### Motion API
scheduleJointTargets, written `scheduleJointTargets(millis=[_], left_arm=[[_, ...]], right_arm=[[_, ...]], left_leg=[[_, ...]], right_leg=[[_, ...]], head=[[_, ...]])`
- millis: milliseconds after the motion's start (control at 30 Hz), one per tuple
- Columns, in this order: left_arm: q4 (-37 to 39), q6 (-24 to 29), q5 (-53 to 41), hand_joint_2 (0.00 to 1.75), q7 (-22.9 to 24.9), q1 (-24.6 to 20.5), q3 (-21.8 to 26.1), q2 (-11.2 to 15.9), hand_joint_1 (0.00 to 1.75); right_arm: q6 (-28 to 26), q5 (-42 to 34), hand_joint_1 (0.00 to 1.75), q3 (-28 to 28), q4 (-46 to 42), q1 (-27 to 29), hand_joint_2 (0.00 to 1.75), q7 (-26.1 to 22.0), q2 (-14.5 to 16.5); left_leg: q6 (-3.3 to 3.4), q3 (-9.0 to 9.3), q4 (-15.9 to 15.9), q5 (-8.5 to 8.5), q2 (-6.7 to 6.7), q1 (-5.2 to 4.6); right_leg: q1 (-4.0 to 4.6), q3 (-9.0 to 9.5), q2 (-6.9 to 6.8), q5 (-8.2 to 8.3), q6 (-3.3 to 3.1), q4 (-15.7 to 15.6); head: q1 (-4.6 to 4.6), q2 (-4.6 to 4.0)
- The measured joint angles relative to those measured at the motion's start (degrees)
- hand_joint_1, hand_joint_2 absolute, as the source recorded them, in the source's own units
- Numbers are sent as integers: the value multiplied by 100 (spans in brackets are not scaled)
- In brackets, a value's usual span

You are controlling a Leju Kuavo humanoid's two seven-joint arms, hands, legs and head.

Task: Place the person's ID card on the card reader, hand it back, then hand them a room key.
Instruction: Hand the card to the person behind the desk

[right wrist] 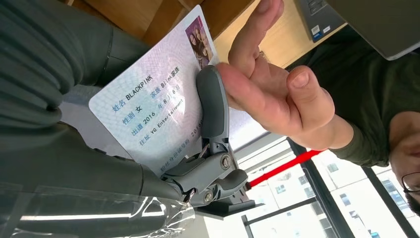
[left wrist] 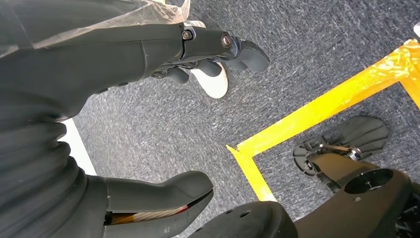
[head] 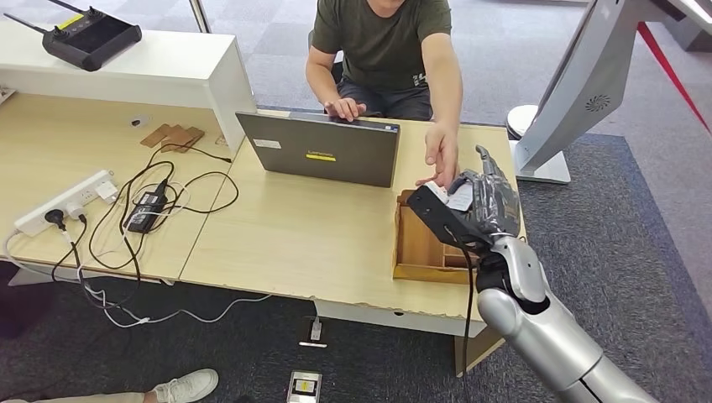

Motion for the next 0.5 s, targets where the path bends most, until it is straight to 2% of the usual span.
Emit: scheduleJointTargets(millis=[100, 500], left_arm=[[16, -20, -1, 175, 0, -10, -5, 1, 0], [74, 2, 54, 175, -105, -3, -8, 1, 0]], right_arm=[[142, 272, 0, -8, 41, 1, 175, 70, 31], [250, 1433, 0, -137, -38, 161, 175, 259, 118]], left_leg=[[0, 0, 0, 0, 0, 0], [0, -1, 0, 0, 1, 0]], right_leg=[[0, -1, 0, 0, 0, 0], [0, -2, 0, 0, 0, 0]], head=[[0, 0], [1, 0]])
